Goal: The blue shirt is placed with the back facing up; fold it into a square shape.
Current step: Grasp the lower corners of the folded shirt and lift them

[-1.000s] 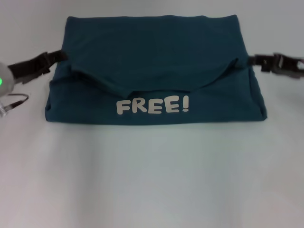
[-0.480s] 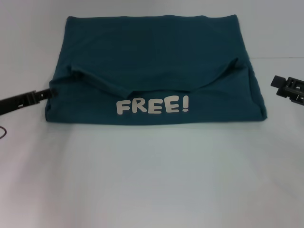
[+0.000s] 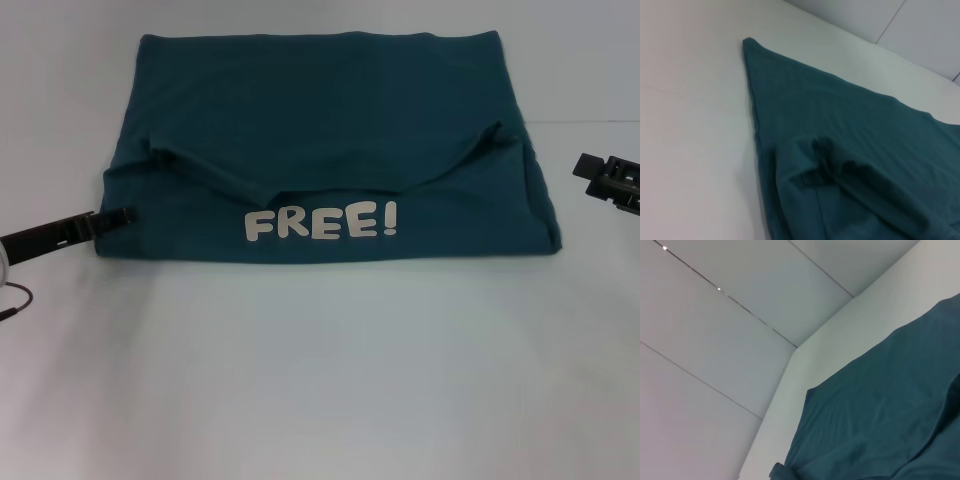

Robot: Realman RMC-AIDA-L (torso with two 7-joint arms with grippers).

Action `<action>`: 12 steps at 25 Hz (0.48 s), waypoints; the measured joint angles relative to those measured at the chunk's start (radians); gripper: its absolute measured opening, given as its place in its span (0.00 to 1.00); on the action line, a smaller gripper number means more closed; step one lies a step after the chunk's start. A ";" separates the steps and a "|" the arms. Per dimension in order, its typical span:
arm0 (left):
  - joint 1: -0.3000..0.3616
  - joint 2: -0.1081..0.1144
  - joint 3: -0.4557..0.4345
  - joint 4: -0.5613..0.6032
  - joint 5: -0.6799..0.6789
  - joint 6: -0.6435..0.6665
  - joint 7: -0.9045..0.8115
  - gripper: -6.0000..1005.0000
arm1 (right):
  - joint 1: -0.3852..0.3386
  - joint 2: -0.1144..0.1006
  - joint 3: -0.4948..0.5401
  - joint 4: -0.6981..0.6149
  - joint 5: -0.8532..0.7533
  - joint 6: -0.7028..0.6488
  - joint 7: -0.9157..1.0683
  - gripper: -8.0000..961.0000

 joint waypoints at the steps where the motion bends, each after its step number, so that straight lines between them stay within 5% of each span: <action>1: -0.002 -0.001 0.000 -0.006 0.000 -0.002 0.000 0.76 | 0.000 0.000 0.000 0.000 0.000 0.001 0.000 0.72; 12: -0.022 -0.002 0.027 -0.046 0.000 -0.064 0.003 0.75 | -0.011 -0.002 0.000 0.009 -0.002 0.013 -0.002 0.72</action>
